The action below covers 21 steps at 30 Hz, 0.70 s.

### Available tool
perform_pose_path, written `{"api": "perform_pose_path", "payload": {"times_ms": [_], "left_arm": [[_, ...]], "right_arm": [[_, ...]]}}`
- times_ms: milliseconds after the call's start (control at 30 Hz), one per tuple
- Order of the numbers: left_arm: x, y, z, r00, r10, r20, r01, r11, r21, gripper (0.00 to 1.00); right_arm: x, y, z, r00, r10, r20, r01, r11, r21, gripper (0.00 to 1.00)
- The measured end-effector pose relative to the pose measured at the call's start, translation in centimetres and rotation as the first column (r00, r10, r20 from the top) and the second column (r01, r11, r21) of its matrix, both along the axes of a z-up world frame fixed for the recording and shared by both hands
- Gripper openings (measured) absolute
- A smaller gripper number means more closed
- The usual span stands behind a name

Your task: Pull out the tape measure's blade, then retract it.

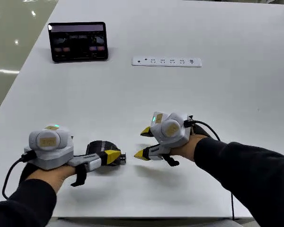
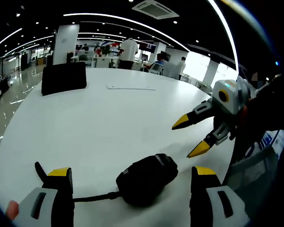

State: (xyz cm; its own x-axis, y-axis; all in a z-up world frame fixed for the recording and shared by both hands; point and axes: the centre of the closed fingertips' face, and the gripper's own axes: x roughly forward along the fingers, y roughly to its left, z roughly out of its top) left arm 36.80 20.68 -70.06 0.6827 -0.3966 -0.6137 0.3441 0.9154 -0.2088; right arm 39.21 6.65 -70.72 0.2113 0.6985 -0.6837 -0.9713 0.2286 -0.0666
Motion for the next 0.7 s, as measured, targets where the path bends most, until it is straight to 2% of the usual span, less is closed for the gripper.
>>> {"api": "perform_pose_path", "payload": {"times_ms": [67, 133, 233, 333, 400, 467, 600, 700], "left_arm": [[-0.4, 0.4, 0.2, 0.999, -0.034, -0.002, 0.034, 0.999, 0.007, 1.0], [-0.4, 0.8, 0.9, 0.997, -0.063, 0.036, 0.063, 0.998, 0.016, 1.0], [-0.8, 0.8, 2.0, 0.995, -0.089, 0.05, 0.091, 0.995, -0.039, 1.0], [-0.8, 1.6, 2.7, 0.994, -0.093, 0.065, 0.095, 0.995, -0.025, 1.0], [-1.0, 1.9, 3.4, 0.992, -0.104, 0.072, 0.108, 0.993, -0.046, 1.0], [-0.9, 2.3, 3.9, 0.99, -0.107, 0.094, 0.112, 0.993, -0.04, 1.0], [-1.3, 3.0, 4.2, 0.989, -0.116, 0.094, 0.12, 0.992, -0.033, 1.0], [-1.9, 3.7, 4.1, 0.989, -0.118, 0.089, 0.12, 0.993, -0.022, 1.0]], "right_arm": [[0.4, -1.4, 1.0, 0.999, -0.024, 0.021, 0.024, 1.0, 0.01, 0.47], [0.8, -3.0, 1.9, 0.997, -0.073, 0.023, 0.072, 0.997, 0.029, 0.51], [0.6, -5.0, 2.7, 0.991, -0.133, -0.029, 0.134, 0.989, 0.059, 0.59], [0.4, -7.0, 3.4, 0.987, -0.161, -0.001, 0.161, 0.985, 0.06, 0.66], [-0.1, -8.3, 3.8, 0.984, -0.176, -0.002, 0.176, 0.982, 0.067, 0.68], [-0.6, -9.7, 4.1, 0.98, -0.201, -0.005, 0.2, 0.977, 0.071, 0.74], [-1.8, -12.3, 4.4, 0.969, -0.245, 0.009, 0.244, 0.966, 0.08, 0.81], [-3.3, -14.5, 3.7, 0.962, -0.273, 0.001, 0.272, 0.96, 0.064, 0.9]]}}
